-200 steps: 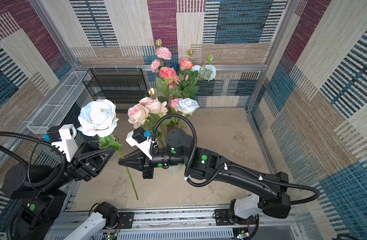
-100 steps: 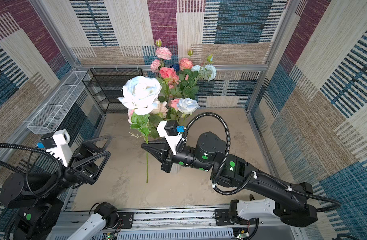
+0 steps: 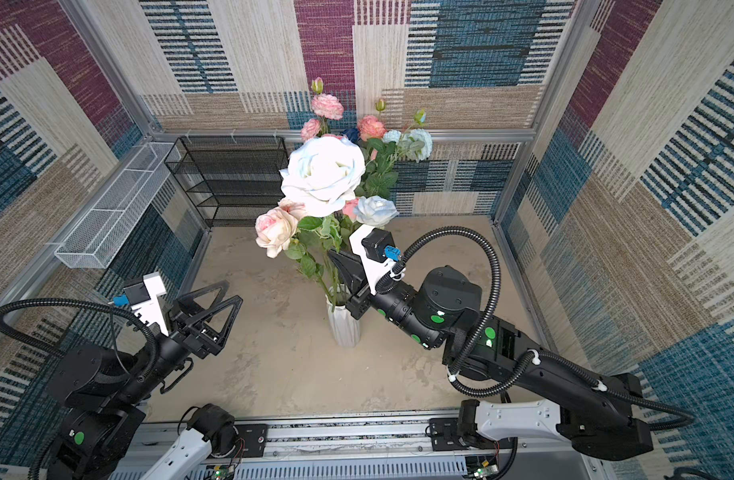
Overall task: Arrange the flowers into the vase
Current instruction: 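Raise the white rose and lower its stem into the white vase with right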
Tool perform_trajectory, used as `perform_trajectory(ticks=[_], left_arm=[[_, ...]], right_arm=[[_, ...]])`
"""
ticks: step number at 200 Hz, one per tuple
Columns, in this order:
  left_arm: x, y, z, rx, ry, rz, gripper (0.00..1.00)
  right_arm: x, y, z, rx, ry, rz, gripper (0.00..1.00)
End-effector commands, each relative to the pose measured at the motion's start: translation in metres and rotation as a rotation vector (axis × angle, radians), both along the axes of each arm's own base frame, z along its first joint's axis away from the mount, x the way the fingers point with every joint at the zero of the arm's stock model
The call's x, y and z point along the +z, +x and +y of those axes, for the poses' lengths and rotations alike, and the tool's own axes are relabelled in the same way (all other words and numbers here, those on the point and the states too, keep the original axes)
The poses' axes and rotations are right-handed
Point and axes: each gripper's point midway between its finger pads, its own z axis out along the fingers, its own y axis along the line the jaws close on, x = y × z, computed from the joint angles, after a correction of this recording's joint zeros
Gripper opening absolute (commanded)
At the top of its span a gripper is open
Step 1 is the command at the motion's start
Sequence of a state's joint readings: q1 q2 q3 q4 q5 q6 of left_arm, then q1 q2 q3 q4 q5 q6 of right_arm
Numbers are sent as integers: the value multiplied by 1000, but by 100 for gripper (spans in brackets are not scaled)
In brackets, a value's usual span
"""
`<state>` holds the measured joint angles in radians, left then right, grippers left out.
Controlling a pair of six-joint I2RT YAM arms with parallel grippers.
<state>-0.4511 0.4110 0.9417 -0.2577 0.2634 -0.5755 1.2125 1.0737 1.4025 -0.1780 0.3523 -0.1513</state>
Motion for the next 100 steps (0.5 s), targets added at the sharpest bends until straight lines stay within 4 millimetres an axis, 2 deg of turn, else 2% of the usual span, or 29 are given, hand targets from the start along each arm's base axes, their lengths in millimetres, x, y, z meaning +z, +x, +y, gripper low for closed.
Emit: perform_trajectory(ticks=[1, 22, 52, 100], left_arm=[[-4, 6, 4, 41, 29, -13, 99], [-6, 7, 4, 43, 32, -8, 99], [-9, 8, 3, 45, 39, -1, 99], [-13, 9, 3, 49, 50, 10, 99]], right_arm=[[2, 16, -2, -86, -30, -57, 0], [-3, 31, 2, -80, -37, -49, 0], [-28, 50, 13, -63, -61, -10, 0], [-60, 57, 27, -14, -73, 69, 0]])
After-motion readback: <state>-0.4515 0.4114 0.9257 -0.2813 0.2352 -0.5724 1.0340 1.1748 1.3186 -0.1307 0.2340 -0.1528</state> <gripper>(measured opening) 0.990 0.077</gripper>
